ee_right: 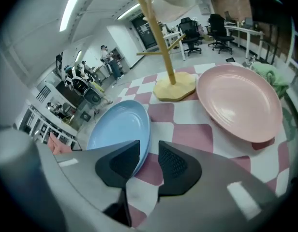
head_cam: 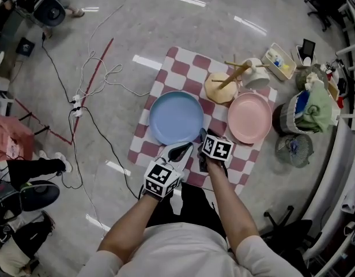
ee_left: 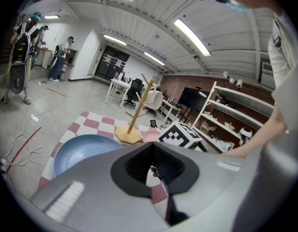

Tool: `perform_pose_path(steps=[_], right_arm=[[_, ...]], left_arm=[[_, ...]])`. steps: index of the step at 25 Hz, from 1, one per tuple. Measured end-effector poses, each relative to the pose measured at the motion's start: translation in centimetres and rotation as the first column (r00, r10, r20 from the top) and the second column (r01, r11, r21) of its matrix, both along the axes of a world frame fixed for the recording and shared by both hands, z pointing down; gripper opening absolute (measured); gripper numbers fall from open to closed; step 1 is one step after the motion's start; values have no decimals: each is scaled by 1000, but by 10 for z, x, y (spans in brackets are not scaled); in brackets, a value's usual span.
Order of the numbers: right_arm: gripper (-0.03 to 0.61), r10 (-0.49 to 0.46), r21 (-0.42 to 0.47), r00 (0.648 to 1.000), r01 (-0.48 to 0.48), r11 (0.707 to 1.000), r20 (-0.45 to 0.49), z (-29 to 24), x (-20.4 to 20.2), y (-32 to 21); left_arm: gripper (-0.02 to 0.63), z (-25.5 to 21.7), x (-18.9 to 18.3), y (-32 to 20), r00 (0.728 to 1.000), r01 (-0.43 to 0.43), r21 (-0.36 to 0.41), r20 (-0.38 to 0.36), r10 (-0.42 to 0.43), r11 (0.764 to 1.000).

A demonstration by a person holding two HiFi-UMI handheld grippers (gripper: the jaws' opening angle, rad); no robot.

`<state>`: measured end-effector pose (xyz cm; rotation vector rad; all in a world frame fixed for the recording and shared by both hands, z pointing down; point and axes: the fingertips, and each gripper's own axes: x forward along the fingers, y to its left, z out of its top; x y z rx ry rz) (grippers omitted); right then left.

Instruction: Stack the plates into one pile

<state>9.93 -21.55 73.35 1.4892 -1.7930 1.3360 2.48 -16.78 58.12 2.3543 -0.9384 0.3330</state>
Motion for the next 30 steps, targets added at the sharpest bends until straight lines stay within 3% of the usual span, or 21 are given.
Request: perform_pose_path(steps=[7, 16, 20, 26, 30], right_arm=[[110, 184, 22, 974, -189, 982, 130, -14, 60, 26], [106, 350, 16, 914, -361, 933, 203, -14, 136, 54], [66, 443, -12, 869, -452, 892, 219, -9, 171, 67], [67, 594, -56, 748, -607, 793, 296, 4, 223, 84], [71, 645, -76, 684, -664, 744, 341, 12, 244, 84]], left_arm=[[6, -6, 55, 3, 995, -100, 21, 8, 100, 995], [6, -4, 138, 15, 967, -256, 24, 12, 256, 966], [6, 1, 164, 20, 952, -306, 7, 18, 306, 952], [6, 11, 197, 25, 934, -355, -15, 23, 355, 935], [6, 18, 211, 26, 926, -376, -32, 31, 377, 926]])
